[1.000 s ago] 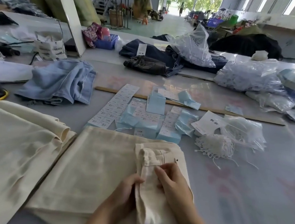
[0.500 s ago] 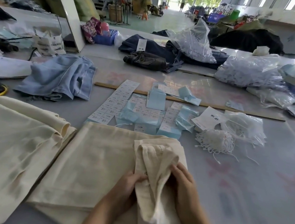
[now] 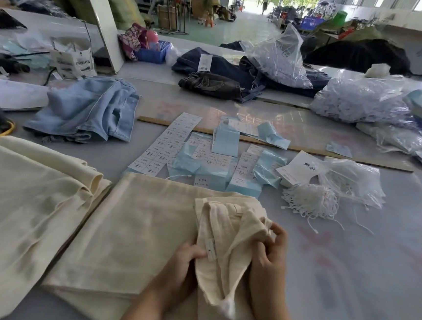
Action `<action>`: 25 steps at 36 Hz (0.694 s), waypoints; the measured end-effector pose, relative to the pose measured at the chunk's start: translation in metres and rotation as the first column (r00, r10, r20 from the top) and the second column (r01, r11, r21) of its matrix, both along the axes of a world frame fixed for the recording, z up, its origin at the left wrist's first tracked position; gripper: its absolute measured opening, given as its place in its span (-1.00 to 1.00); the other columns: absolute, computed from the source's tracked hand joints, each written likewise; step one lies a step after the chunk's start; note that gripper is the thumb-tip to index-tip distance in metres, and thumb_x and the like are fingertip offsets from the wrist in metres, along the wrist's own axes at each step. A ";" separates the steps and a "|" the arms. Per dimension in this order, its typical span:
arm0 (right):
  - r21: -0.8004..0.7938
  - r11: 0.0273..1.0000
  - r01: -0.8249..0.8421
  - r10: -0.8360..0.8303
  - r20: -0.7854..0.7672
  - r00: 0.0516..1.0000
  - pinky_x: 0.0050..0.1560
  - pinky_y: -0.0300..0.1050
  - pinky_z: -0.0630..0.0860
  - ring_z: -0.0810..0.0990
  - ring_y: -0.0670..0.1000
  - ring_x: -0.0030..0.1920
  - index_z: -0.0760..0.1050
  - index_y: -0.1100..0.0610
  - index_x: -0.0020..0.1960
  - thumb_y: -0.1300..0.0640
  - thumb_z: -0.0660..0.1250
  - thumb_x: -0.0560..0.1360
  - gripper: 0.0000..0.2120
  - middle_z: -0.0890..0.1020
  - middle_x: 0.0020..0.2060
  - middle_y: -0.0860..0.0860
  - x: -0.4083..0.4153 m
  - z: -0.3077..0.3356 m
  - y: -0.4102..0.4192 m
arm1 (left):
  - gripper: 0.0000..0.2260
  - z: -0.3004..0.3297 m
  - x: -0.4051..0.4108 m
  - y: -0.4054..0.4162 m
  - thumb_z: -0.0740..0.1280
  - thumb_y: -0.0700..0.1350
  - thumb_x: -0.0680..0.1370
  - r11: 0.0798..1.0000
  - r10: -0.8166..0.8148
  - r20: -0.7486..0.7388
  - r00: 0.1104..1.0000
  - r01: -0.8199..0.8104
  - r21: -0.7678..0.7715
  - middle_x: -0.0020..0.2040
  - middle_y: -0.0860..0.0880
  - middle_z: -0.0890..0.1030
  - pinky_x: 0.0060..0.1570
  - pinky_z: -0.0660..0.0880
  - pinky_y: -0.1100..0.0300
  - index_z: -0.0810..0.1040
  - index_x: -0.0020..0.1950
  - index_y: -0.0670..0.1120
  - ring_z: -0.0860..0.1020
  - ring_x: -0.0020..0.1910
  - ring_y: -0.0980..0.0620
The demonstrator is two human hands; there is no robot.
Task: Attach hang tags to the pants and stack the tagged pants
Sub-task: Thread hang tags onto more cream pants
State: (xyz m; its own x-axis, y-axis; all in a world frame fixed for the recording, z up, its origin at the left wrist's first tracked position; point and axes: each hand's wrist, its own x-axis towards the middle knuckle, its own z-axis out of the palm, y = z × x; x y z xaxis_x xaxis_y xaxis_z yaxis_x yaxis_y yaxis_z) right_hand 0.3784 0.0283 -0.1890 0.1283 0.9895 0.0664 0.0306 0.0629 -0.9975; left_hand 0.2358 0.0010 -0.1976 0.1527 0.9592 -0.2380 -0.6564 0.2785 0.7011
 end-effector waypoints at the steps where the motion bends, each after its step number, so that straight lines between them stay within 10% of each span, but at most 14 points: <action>1: 0.026 0.999 0.039 -0.040 0.037 0.999 -0.16 -0.52 0.38 0.54 -0.31 -0.15 0.39 -0.10 0.08 0.40 0.17 0.50 -0.60 0.61 -0.13 -0.12 -0.001 0.001 0.000 | -0.60 0.001 0.001 0.000 0.27 -0.17 0.40 1.000 0.001 -0.002 1.000 -0.001 0.028 0.22 -0.33 0.55 0.27 0.44 -0.11 0.60 0.21 -0.21 0.52 0.24 -0.28; 5: 0.023 0.998 0.058 -0.061 0.122 0.991 -0.14 -0.50 0.36 0.52 -0.29 -0.08 0.28 -0.14 0.05 0.12 0.21 0.55 -0.81 0.54 -0.08 -0.14 -0.008 0.008 -0.004 | -0.65 0.000 0.003 0.001 0.32 -0.13 0.50 0.995 0.102 -0.155 0.983 -0.101 0.010 0.16 -0.30 0.60 0.23 0.47 -0.14 0.54 0.25 -0.23 0.56 0.17 -0.28; 8: -0.061 0.996 -0.060 0.080 0.443 0.893 0.01 -0.22 0.36 0.50 -0.13 0.08 0.11 -0.21 0.19 -0.40 0.16 0.34 -0.47 0.49 0.09 -0.19 -0.015 0.012 -0.008 | -0.78 -0.002 0.005 0.000 0.27 -0.13 0.56 0.991 0.124 -0.263 0.957 -0.130 -0.006 0.10 -0.31 0.62 0.17 0.49 -0.18 0.62 0.11 -0.18 0.57 0.13 -0.31; 11: -0.023 0.995 -0.095 0.087 0.650 0.755 -0.02 -0.27 0.29 0.48 -0.04 0.23 0.04 -0.12 0.33 -0.34 0.28 0.34 -0.29 0.48 0.26 -0.10 -0.020 0.011 -0.008 | -0.74 -0.002 0.004 -0.002 0.33 -0.04 0.52 0.993 0.119 -0.312 0.942 -0.121 0.014 0.08 -0.31 0.63 0.15 0.49 -0.18 0.63 0.10 -0.17 0.58 0.11 -0.30; 15: -0.005 0.996 -0.095 0.075 0.648 0.758 -0.12 -0.16 0.35 0.58 0.05 0.07 0.18 -0.14 0.24 -0.16 0.27 0.47 -0.58 0.56 0.05 -0.15 -0.013 0.007 0.003 | -0.72 0.000 0.002 -0.002 0.32 -0.06 0.49 0.993 0.115 -0.336 0.935 -0.106 0.045 0.09 -0.24 0.65 0.11 0.55 -0.02 0.63 0.14 -0.14 0.61 0.11 -0.22; 19: -0.100 0.985 -0.142 0.147 0.044 0.988 -0.03 -0.03 0.54 0.62 0.10 -0.01 0.46 0.01 0.08 0.25 0.32 0.52 -0.80 0.65 -0.08 0.03 0.003 0.010 0.009 | -0.74 -0.002 0.000 -0.002 0.35 -0.12 0.51 0.993 0.111 -0.278 0.954 -0.098 0.062 0.13 -0.30 0.62 0.14 0.52 -0.01 0.63 0.15 -0.19 0.59 0.12 -0.23; 22: -0.184 0.941 -0.284 0.160 -0.498 0.853 -0.16 -0.03 0.62 0.64 0.13 -0.12 0.49 0.22 0.13 0.24 0.33 0.44 -0.73 0.65 -0.05 0.23 0.018 0.010 0.009 | -0.69 -0.006 0.000 -0.002 0.30 -0.15 0.49 0.994 0.082 -0.233 0.969 -0.063 0.087 0.15 -0.33 0.59 0.11 0.53 0.05 0.59 0.19 -0.25 0.59 0.11 -0.21; 25: -0.187 0.904 -0.385 0.183 -0.643 0.744 -0.20 -0.03 0.63 0.65 0.15 -0.16 0.50 0.29 0.15 0.27 0.28 0.43 -0.70 0.64 -0.06 0.28 0.026 0.014 0.010 | -0.69 -0.009 -0.003 -0.003 0.30 -0.17 0.48 0.995 0.042 -0.191 0.981 -0.023 0.100 0.11 -0.30 0.62 0.00 0.54 0.12 0.60 0.16 -0.26 0.61 0.05 -0.14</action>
